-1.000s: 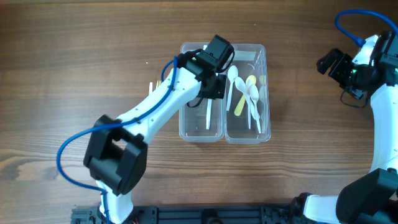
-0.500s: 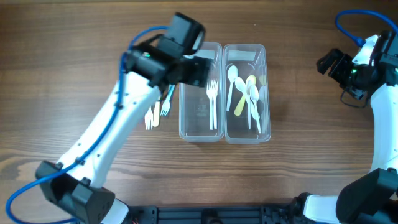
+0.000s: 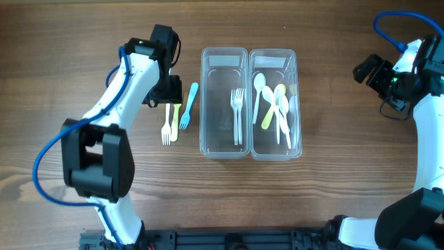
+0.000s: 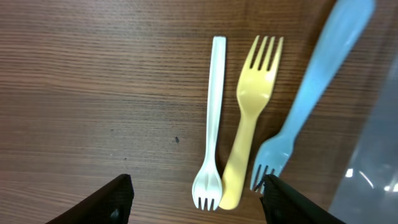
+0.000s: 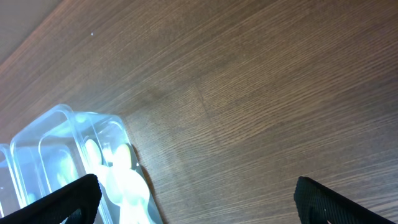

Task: Pack container
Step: 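Move the left gripper back to the yellow and blue forks, then grasp the white fork with the left gripper and drop it in the left container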

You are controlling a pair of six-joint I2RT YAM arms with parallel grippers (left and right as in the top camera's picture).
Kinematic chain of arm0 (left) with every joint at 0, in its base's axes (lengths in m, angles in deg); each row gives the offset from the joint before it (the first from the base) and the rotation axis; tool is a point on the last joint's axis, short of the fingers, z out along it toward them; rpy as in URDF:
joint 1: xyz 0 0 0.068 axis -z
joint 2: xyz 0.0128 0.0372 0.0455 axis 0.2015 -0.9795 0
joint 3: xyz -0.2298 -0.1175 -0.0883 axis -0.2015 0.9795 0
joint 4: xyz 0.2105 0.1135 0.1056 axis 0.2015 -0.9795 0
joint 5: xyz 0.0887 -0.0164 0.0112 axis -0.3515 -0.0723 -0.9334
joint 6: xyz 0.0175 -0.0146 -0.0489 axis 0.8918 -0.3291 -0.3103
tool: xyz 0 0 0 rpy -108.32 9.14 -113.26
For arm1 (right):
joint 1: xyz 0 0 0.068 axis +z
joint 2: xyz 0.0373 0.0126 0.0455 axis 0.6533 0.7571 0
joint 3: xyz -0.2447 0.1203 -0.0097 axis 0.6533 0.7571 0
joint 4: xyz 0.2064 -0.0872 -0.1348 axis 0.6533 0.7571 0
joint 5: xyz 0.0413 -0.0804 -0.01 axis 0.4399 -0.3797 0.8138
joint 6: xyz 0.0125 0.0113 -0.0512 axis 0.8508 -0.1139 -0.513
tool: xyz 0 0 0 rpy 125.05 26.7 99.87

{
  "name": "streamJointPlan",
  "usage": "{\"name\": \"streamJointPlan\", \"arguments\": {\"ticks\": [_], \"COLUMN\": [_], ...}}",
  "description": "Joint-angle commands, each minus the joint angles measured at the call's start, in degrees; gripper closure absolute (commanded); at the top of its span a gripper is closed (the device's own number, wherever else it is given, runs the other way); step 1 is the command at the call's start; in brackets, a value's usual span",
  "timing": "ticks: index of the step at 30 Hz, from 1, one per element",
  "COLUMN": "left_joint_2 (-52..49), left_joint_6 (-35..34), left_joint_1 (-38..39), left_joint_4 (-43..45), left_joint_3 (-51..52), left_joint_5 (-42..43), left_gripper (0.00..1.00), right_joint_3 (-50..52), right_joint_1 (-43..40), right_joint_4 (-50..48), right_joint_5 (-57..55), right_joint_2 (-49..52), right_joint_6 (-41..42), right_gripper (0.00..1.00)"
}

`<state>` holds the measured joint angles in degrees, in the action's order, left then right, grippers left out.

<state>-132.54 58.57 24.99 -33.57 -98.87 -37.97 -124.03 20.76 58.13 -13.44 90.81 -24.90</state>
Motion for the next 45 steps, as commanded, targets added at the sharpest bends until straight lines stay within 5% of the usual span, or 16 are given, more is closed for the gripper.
{"name": "streamJointPlan", "arguments": {"ticks": [1, 12, 26, 28, 31, 39, 45], "left_joint_2": [-4.44, -9.16, -9.16, -9.16, -9.16, -7.08, 4.72], "left_joint_6": [3.56, 6.03, 6.23, 6.21, 6.16, 5.25, 1.44], "left_joint_1": [-0.42, -0.94, -2.25, -2.25, -2.25, -2.25, -0.72], "left_joint_4": [0.11, 1.95, 7.32, 7.58, 7.58, 4.33, -5.84], "left_joint_3": [0.24, 0.39, 8.37, 8.48, 8.48, 6.97, -7.23], "left_joint_5": [0.98, 2.01, 3.54, 5.16, 8.15, 9.4, 13.97], "left_gripper": [0.32, 0.52, 0.55, 0.65, 0.95, 0.96, 0.96], "right_joint_3": [-1.44, -1.44, -1.44, -1.44, -1.44, -1.44, -1.44], "right_joint_1": [0.09, 0.09, 0.09, 0.09, 0.09, 0.09, 0.09], "right_joint_4": [0.04, 0.24, 0.76, 0.94, 0.96, 0.94, 0.94], "right_joint_5": [0.46, 0.44, 0.46, 0.46, 0.46, 0.46, 0.46], "right_joint_2": [-1.07, -1.07, -1.07, -1.07, -1.07, -1.07, -1.07], "right_joint_6": [0.63, 0.59, 0.61, 0.59, 0.61, 0.61, 0.61], "right_gripper": [0.0, 0.0, 0.0, 0.0, 0.0, 0.0, 0.0]}}
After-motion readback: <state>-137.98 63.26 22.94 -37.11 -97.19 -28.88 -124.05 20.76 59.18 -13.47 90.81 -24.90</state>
